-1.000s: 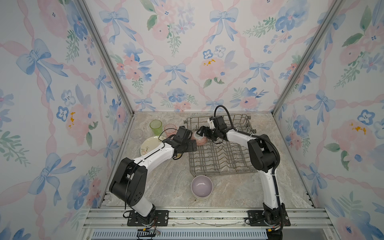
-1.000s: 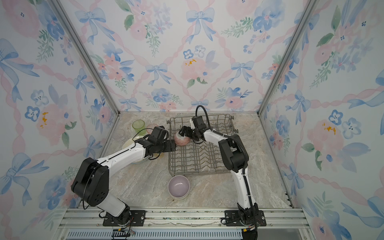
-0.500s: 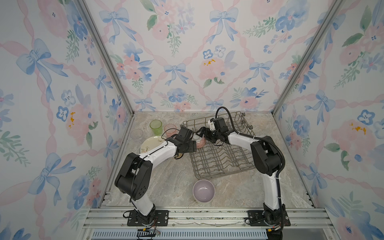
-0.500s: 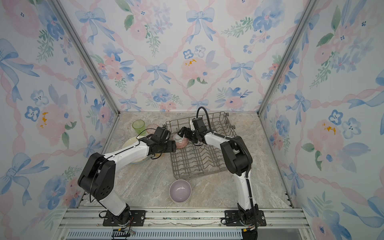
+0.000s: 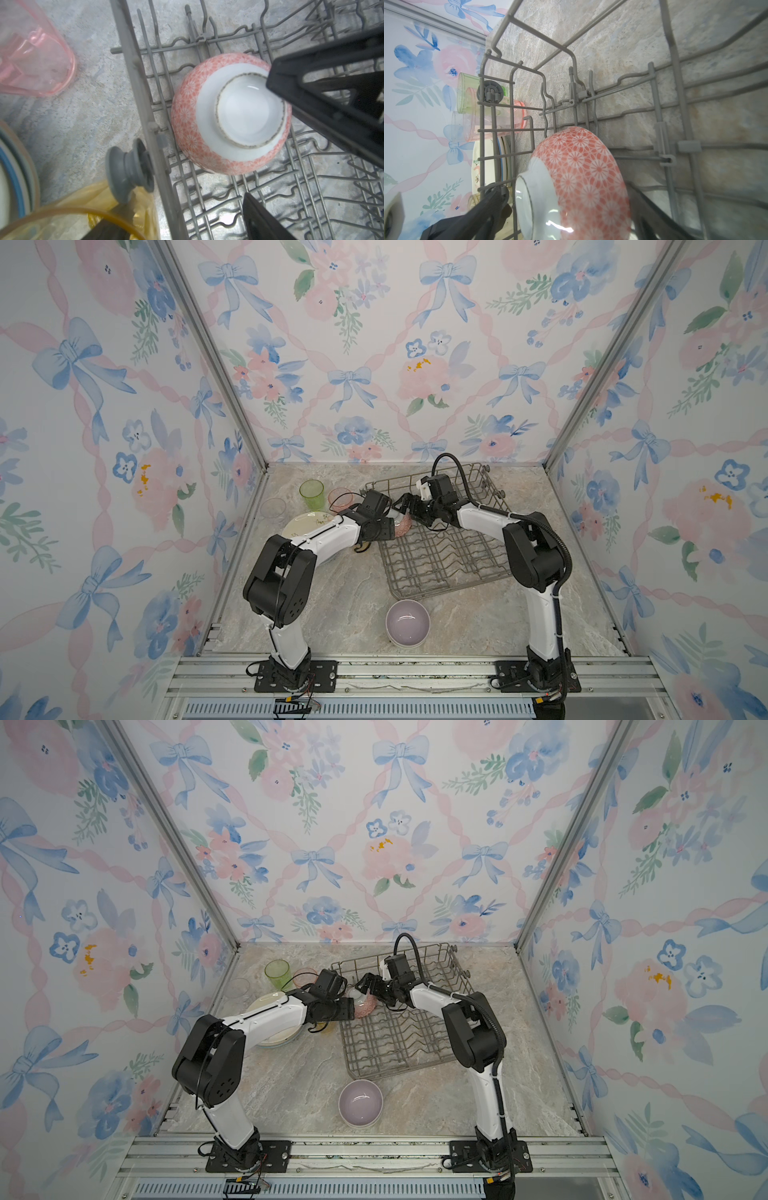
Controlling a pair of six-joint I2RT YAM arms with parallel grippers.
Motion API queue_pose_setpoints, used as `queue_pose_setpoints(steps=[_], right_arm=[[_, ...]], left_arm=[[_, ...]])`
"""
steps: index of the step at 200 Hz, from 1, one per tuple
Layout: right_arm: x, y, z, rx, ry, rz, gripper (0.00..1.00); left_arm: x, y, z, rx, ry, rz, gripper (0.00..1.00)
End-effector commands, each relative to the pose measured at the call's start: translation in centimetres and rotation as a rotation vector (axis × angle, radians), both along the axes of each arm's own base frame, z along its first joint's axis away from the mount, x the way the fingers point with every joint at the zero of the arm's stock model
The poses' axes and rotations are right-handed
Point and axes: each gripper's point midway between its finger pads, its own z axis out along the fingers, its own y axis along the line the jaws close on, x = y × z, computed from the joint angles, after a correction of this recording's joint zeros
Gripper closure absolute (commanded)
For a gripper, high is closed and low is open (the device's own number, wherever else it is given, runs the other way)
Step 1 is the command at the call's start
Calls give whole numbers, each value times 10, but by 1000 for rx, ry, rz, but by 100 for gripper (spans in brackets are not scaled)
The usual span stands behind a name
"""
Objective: Unload the mixed dishes from the dish rack
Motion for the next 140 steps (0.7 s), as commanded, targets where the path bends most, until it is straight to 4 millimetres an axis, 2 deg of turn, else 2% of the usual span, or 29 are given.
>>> queue_pose_setpoints(steps=[1, 61, 92, 123, 140], right_arm=[[-6, -4, 19, 26, -11, 20, 3], [-7, -7, 20, 24, -14, 19, 3], [-8, -9, 21, 23, -17, 16, 3], [-10, -19, 12, -16, 10, 1, 3], [-12, -24, 10, -11, 20, -4, 3]], left_arm=[[11, 2, 16, 11, -51, 1, 17], [5, -1, 49, -16, -121, -7, 8], [-3, -1, 77, -31, -184, -4, 4], [-21, -4, 97, -67, -222, -29, 15], [-37, -6, 93, -100, -199, -54, 34]])
